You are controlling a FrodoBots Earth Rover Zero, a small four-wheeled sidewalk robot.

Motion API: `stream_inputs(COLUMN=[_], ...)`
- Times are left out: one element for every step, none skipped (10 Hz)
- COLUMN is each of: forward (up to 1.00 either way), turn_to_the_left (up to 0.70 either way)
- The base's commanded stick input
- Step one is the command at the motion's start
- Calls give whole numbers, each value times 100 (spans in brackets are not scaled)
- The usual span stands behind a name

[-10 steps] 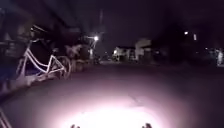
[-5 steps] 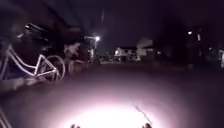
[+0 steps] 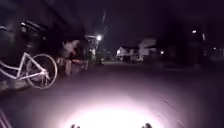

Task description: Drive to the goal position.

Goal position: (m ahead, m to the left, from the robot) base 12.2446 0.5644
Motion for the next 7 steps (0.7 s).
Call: stream_inputs(forward=[100,100,100,100,100,100,100], turn_to_the_left=[0,0,0,0,-16,-40,-3])
